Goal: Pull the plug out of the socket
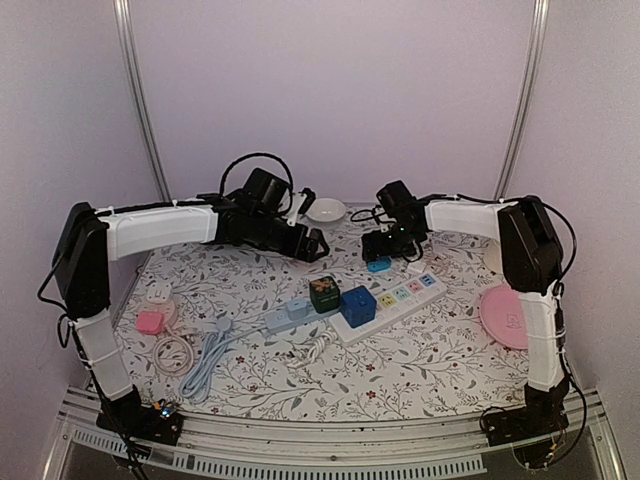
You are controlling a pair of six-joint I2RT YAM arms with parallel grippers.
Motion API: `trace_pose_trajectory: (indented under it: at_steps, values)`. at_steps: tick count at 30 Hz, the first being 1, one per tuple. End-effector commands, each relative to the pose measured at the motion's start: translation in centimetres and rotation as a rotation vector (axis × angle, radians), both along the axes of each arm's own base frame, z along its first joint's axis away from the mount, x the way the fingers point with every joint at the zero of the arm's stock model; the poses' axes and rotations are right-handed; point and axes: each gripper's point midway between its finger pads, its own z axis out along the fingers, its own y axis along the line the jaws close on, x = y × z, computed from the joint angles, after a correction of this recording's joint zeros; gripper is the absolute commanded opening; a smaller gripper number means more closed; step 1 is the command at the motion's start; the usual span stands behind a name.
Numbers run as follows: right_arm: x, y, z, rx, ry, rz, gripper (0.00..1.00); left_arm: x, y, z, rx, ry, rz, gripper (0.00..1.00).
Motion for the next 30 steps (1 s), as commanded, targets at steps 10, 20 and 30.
trace_pose_trajectory:
  at_steps: [10, 20, 30]
  values:
    - [-5.9, 1.4, 8.9, 0.079, -0.082, 0.076, 0.89, 0.0, 1.2, -0.1, -0.017, 0.011, 0.046, 0.92]
    - [-12.8, 3.4, 9.3, 0.049, -0.071, 0.181, 0.89, -0.9, 1.7, -1.0, -0.021, 0.032, 0.052, 0.92]
    - [-16.1, 4.9, 8.5, 0.029, -0.045, 0.242, 0.89, -2.4, 1.9, -1.5, -0.024, 0.054, 0.049, 0.92]
